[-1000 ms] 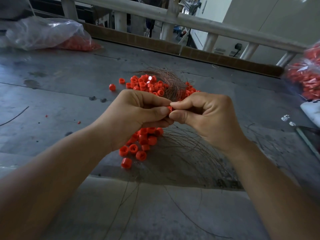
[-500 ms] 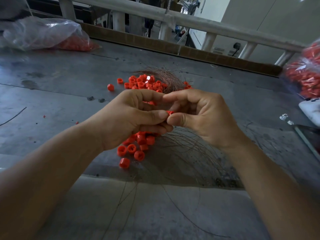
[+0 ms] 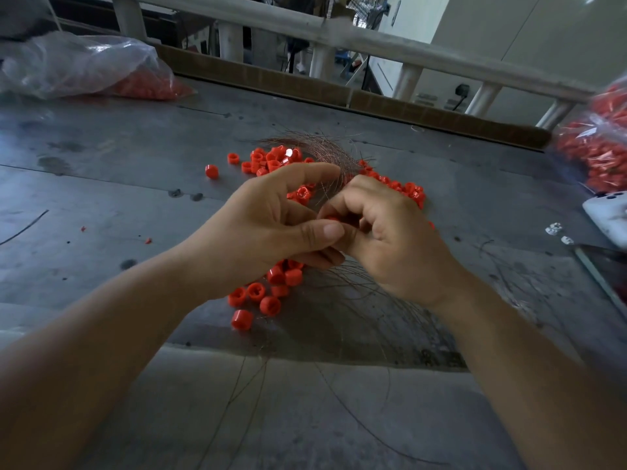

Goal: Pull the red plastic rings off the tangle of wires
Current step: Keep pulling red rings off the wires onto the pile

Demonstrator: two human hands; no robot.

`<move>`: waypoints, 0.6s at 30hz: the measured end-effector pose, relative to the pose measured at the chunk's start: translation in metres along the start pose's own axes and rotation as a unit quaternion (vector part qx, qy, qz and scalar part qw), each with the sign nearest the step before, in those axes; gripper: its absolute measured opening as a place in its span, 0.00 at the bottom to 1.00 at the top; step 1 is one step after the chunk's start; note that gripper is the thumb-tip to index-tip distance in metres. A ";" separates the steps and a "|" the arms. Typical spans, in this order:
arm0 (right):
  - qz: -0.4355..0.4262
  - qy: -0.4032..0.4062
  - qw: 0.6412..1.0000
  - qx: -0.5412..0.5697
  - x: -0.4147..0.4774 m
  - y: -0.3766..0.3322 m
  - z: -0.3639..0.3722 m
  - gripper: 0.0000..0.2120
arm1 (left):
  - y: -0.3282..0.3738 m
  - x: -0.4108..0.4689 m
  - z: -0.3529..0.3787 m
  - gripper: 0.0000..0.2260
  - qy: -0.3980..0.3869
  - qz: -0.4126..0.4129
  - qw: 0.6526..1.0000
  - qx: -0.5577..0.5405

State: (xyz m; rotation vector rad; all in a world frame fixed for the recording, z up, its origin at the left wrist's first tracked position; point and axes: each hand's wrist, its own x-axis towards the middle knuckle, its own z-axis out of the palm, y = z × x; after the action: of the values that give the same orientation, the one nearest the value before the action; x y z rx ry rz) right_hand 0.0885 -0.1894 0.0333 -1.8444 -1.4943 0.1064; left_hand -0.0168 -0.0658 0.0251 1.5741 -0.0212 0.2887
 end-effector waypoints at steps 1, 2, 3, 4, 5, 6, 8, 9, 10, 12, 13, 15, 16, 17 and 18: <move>-0.003 0.005 1.000 -0.001 0.000 -0.001 0.001 0.04 | 0.000 0.000 0.000 0.29 -0.002 0.003 1.000 -0.003; -0.006 0.011 1.000 -0.001 -0.001 -0.002 0.002 0.05 | 0.000 -0.001 0.000 0.29 -0.004 0.006 1.000 -0.007; -0.009 0.016 1.000 0.000 -0.001 -0.003 0.003 0.06 | 0.000 -0.001 -0.001 0.28 -0.006 0.007 1.000 -0.010; -0.009 0.020 1.000 0.001 -0.002 -0.004 0.004 0.06 | 0.001 -0.002 -0.001 0.28 -0.006 0.007 1.000 -0.013; -0.008 0.021 1.000 0.003 -0.002 -0.004 0.004 0.06 | 0.001 -0.002 0.000 0.27 -0.005 0.007 1.000 -0.018; -0.004 0.019 1.000 0.006 -0.001 -0.004 0.003 0.07 | 0.000 -0.002 0.001 0.27 -0.002 0.007 1.000 -0.025; 0.004 0.011 1.000 0.024 -0.001 -0.005 0.002 0.07 | 0.000 -0.002 0.000 0.27 0.004 0.002 0.999 -0.040; 0.010 0.006 0.999 0.037 -0.001 -0.005 0.001 0.06 | 0.000 -0.001 0.000 0.27 0.003 -0.004 0.999 -0.047; 0.018 0.001 0.998 0.054 -0.001 -0.006 0.000 0.05 | 0.000 -0.001 -0.001 0.27 0.002 -0.012 0.998 -0.055; 0.029 0.002 0.995 0.098 0.000 -0.007 -0.001 0.03 | 0.000 0.000 -0.003 0.25 -0.003 -0.026 0.997 -0.077; 0.032 0.006 0.992 0.123 0.000 -0.007 -0.001 0.05 | 0.000 0.000 -0.003 0.23 -0.003 -0.033 0.996 -0.088; 0.049 -0.004 0.985 0.165 0.001 -0.005 -0.003 0.12 | 0.001 0.001 -0.005 0.20 0.009 -0.034 0.995 -0.094; 0.061 -0.015 0.982 0.178 0.001 -0.003 -0.005 0.16 | 0.001 0.002 -0.006 0.19 0.020 -0.029 0.995 -0.094; 0.070 -0.026 0.979 0.189 0.001 -0.002 -0.006 0.18 | 0.002 0.002 -0.008 0.18 0.030 -0.024 0.994 -0.102; 0.077 -0.034 0.976 0.203 0.001 0.000 -0.006 0.17 | 0.003 0.003 -0.009 0.18 0.039 -0.018 0.992 -0.118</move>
State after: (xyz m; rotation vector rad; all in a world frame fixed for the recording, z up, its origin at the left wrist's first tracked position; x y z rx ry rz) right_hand 0.0922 -0.1912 0.0377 -1.6298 -1.2609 0.5161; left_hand -0.0160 -0.0562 0.0281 1.3256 0.0326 0.3081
